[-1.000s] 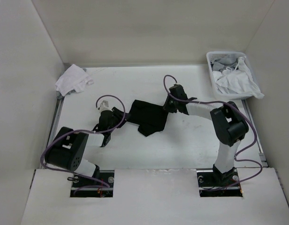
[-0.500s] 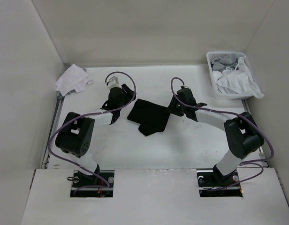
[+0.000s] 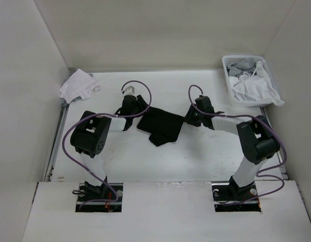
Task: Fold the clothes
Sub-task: Fold the tank top
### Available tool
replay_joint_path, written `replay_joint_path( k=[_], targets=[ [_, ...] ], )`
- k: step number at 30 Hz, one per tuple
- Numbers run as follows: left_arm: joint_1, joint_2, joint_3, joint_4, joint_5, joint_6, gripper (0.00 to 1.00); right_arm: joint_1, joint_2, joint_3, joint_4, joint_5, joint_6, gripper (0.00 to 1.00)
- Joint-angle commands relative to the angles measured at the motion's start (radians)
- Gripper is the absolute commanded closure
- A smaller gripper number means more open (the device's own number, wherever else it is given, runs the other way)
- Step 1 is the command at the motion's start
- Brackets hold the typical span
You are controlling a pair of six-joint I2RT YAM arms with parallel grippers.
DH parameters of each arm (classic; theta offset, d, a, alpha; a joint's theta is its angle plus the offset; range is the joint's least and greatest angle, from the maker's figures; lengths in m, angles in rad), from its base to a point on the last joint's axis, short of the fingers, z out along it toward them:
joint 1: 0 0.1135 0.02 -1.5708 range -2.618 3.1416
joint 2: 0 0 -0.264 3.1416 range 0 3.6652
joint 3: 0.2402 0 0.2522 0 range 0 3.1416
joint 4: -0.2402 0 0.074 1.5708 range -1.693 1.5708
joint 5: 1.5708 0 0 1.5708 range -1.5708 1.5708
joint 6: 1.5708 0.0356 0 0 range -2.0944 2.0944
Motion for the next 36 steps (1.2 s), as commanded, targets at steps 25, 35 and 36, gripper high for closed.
replay_joint_path(
  k=[25, 35, 36],
  targets=[
    [0.131, 0.023, -0.109, 0.423, 0.24, -0.206, 0.59, -0.03, 0.075, 0.008, 0.195, -0.114, 0.061, 0.73],
    [0.119, 0.048, -0.13, 0.525, 0.31, -0.211, 0.61, -0.028, 0.09, 0.017, 0.193, -0.123, 0.055, 0.68],
    [0.118, 0.054, -0.119, 0.511, 0.311, -0.209, 0.62, -0.028, 0.088, 0.017, 0.193, -0.125, 0.056, 0.68]
  ],
)
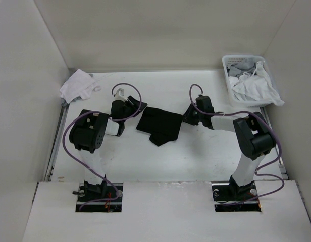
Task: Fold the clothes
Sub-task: Fold the tank top
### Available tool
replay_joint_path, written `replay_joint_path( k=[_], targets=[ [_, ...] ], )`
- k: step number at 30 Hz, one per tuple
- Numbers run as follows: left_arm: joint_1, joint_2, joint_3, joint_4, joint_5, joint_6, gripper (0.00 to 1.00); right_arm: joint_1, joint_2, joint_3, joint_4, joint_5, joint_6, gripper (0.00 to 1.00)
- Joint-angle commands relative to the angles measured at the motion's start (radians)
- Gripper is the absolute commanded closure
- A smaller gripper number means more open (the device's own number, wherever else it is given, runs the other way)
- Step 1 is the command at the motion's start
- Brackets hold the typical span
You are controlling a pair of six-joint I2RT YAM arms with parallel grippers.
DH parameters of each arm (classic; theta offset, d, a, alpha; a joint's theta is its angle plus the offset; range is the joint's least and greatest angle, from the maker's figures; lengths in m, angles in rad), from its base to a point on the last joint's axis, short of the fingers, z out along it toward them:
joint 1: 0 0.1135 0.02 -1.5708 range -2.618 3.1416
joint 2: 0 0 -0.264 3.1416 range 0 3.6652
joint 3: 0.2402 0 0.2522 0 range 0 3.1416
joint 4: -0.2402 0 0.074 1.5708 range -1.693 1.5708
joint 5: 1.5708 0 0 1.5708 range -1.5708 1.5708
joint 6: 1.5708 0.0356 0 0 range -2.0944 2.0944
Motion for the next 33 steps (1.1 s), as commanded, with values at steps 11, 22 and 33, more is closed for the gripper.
replay_joint_path(
  k=[11, 22, 33],
  targets=[
    [-0.005, 0.058, 0.116, -0.037, 0.039, 0.025, 0.67, -0.002, 0.019, 0.019, 0.07, -0.017, -0.008, 0.67],
    [-0.014, 0.067, 0.069, -0.034, 0.014, 0.071, 0.63, -0.005, 0.021, 0.019, 0.088, -0.035, -0.003, 0.7],
    [-0.018, 0.081, 0.115, -0.047, -0.049, 0.053, 0.95, -0.012, 0.019, 0.01, 0.087, -0.018, -0.005, 0.94]
  ],
)
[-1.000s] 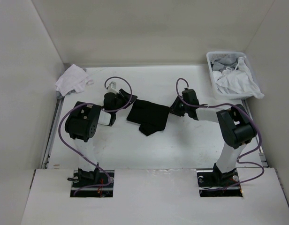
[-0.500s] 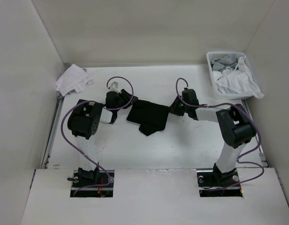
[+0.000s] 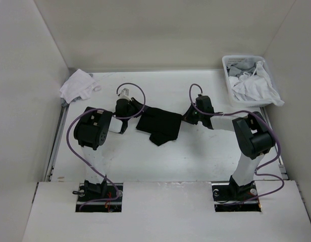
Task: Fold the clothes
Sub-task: Fold the tank top
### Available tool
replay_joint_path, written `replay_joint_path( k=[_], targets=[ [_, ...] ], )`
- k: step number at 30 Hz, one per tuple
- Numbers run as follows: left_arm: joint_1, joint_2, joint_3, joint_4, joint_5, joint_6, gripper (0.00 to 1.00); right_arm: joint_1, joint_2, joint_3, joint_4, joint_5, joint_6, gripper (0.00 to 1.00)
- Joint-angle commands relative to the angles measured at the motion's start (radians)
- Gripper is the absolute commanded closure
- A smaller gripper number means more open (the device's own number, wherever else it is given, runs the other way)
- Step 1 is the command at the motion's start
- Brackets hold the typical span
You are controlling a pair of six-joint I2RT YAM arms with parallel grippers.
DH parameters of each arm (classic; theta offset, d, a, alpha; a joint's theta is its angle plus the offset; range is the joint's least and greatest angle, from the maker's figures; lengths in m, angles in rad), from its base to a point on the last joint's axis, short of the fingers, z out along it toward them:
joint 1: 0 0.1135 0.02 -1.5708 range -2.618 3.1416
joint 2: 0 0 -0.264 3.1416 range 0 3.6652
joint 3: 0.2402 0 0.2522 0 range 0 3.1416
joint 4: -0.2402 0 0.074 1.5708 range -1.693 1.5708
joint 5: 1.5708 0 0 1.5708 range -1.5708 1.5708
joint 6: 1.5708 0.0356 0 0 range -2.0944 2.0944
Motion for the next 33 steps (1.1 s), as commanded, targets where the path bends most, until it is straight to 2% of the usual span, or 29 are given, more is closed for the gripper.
replay_joint_path(
  k=[1, 5, 13, 18, 21, 23, 25, 28, 31, 33],
  targets=[
    [0.023, 0.016, 0.043, 0.034, -0.048, -0.01, 0.96, -0.014, 0.006, 0.008, 0.05, 0.011, -0.007, 0.95],
    [0.052, 0.033, 0.061, 0.025, -0.069, -0.03, 1.0, -0.022, -0.013, -0.009, 0.043, 0.031, -0.013, 0.97],
    [0.072, 0.042, 0.058, 0.012, -0.118, -0.05, 1.0, -0.035, -0.036, -0.038, 0.048, 0.041, -0.016, 1.0],
    [0.077, 0.048, 0.064, -0.053, -0.161, -0.056, 1.0, -0.048, -0.043, -0.058, 0.056, 0.039, -0.013, 1.0],
    [0.072, 0.034, 0.057, -0.075, -0.192, -0.056, 0.95, -0.045, -0.053, -0.052, 0.048, 0.045, -0.011, 1.0],
    [0.071, 0.011, 0.04, -0.066, -0.197, -0.058, 0.87, -0.045, -0.059, -0.046, 0.046, 0.053, -0.01, 0.99],
    [0.066, -0.019, 0.023, -0.054, -0.197, -0.058, 0.75, -0.037, -0.065, -0.04, 0.048, 0.053, -0.008, 0.91],
    [0.065, -0.094, -0.018, -0.052, -0.209, -0.059, 0.62, -0.009, -0.094, -0.034, 0.043, 0.054, -0.01, 0.68],
    [0.068, -0.205, -0.087, -0.069, -0.273, -0.058, 0.61, 0.018, -0.154, -0.058, 0.042, 0.082, -0.007, 0.6],
    [0.046, -0.269, -0.117, -0.089, -0.298, -0.05, 0.65, 0.038, -0.194, -0.073, 0.031, 0.106, -0.008, 0.57]
  ],
)
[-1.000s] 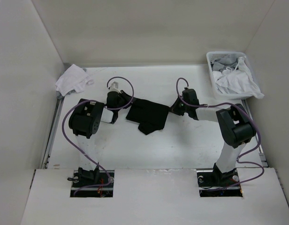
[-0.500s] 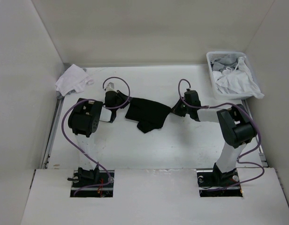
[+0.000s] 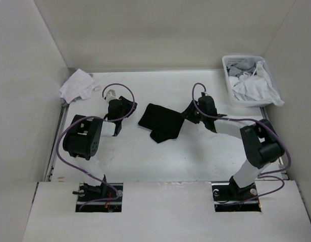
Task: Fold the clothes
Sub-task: Fold the tank top
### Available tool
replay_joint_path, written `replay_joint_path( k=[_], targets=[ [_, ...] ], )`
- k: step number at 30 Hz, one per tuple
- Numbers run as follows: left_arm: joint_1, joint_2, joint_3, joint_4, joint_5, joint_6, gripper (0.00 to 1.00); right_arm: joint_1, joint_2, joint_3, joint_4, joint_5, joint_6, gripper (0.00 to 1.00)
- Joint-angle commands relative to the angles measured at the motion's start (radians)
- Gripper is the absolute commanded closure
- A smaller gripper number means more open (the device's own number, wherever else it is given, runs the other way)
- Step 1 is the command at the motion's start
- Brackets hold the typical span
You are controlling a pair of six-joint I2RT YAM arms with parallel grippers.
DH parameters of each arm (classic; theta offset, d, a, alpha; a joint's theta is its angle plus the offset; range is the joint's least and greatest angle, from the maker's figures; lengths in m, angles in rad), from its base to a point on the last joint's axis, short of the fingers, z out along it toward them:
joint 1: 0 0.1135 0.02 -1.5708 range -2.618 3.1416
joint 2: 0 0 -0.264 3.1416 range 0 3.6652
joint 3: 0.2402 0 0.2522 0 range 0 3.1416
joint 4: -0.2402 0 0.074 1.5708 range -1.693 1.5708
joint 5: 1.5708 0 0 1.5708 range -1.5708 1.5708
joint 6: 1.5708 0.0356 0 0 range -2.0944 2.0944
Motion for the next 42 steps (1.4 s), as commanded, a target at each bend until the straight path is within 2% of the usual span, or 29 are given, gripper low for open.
replay_joint_path(
  k=[1, 3, 8, 10, 18, 26, 30, 33, 36, 42],
  targets=[
    [-0.036, -0.15, -0.036, -0.004, -0.073, 0.024, 0.68, 0.041, -0.104, -0.024, 0.003, 0.056, -0.009, 0.57],
    [-0.102, -0.179, -0.032, -0.027, -0.062, 0.057, 0.72, 0.061, -0.136, -0.04, -0.012, 0.085, -0.006, 0.58],
    [-0.297, -0.152, 0.028, -0.09, -0.053, 0.105, 0.76, 0.17, -0.144, -0.05, -0.008, 0.11, -0.001, 0.85],
    [-0.318, -0.103, 0.05, -0.075, -0.04, 0.09, 0.78, 0.203, -0.112, -0.042, 0.0, 0.105, 0.006, 0.9],
    [-0.23, 0.065, 0.131, 0.054, 0.003, 0.045, 0.79, 0.233, -0.029, -0.079, 0.075, 0.075, 0.04, 0.93],
    [-0.144, 0.208, 0.226, 0.1, 0.046, 0.011, 0.77, 0.231, 0.0, -0.149, 0.12, 0.061, 0.055, 0.93],
    [-0.133, 0.182, 0.203, 0.132, 0.053, 0.001, 0.72, 0.23, -0.02, -0.153, 0.114, 0.058, 0.057, 0.88],
    [-0.133, 0.091, 0.131, 0.161, 0.059, -0.021, 0.64, 0.23, -0.058, -0.146, 0.106, 0.044, 0.048, 0.74],
    [-0.144, -0.039, 0.033, 0.192, 0.043, -0.03, 0.57, 0.23, -0.151, -0.139, 0.085, 0.032, 0.023, 0.6],
    [-0.164, -0.263, -0.146, 0.103, 0.009, 0.011, 0.48, 0.222, -0.403, -0.16, 0.037, 0.068, -0.064, 0.46]
  ],
)
